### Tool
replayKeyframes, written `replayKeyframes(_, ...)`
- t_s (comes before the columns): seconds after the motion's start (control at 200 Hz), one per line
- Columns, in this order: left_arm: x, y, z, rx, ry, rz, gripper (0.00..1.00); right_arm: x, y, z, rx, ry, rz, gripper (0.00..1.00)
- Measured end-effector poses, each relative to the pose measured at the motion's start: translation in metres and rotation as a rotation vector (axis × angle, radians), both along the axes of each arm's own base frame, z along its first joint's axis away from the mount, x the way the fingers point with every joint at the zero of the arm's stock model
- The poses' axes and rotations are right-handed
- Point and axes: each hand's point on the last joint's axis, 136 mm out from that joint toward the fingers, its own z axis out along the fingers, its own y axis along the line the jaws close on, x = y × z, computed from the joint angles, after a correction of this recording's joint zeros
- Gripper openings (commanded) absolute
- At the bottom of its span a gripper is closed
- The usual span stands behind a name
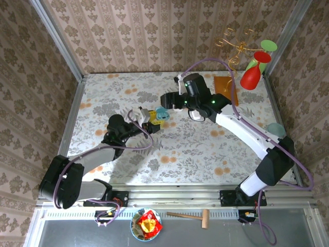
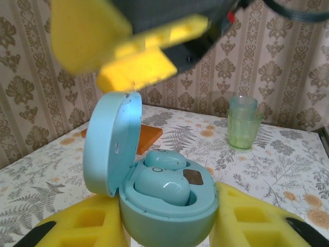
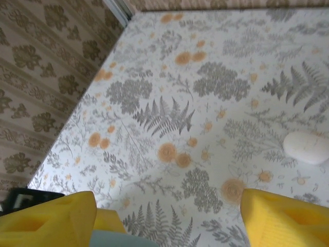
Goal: Insert wireless bluetooth earbuds into charging case
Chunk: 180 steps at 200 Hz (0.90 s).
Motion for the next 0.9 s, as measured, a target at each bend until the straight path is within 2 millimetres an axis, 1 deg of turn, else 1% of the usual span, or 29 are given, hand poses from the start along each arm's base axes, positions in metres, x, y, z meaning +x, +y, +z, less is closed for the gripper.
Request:
replayKeyframes(0.03, 0.000, 0.001, 0.001, -0.001, -0.001, 0.005, 0.27, -0.001, 0.001, -0.005, -0.005, 0.018, 0.004, 0.78)
replayKeyframes(0.155, 0.002, 0.004, -0.002, 0.000, 0.004, 0.032, 0.27, -0.008, 0.001, -0.010, -0.001, 0.042, 0.028, 0.79)
replayKeyframes(0.265, 0.004, 0.004, 0.002, -0.009, -0.011, 0.043, 0.27, -0.023, -0.003, -0.021, 0.006, 0.080, 0.044, 0.80)
replayKeyframes(0.36, 0.005, 0.005, 0.005, -0.017, -0.024, 0.048, 0.27, -0.033, -0.005, -0.023, 0.055, 0.110, 0.053, 0.81)
replayKeyframes(0.475, 0.004, 0.005, 0.012, -0.039, -0.047, 0.050, 0.27, -0.037, -0.007, -0.018, 0.191, 0.159, 0.037, 0.81)
replayKeyframes(0.54, 0.005, 0.006, 0.017, -0.055, -0.060, 0.054, 0.27, -0.034, -0.010, -0.015, 0.295, 0.190, 0.016, 0.81)
replayKeyframes(0.665, 0.006, 0.008, 0.027, -0.087, -0.079, 0.070, 0.27, -0.027, -0.013, -0.016, 0.486, 0.273, -0.016, 0.79)
replayKeyframes(0.775, 0.008, 0.010, 0.033, -0.111, -0.082, 0.087, 0.27, -0.030, -0.005, -0.012, 0.617, 0.337, 0.000, 0.76)
replayKeyframes(0.9, 0.009, 0.011, 0.037, -0.126, -0.084, 0.092, 0.27, -0.031, 0.006, 0.005, 0.745, 0.363, 0.049, 0.73)
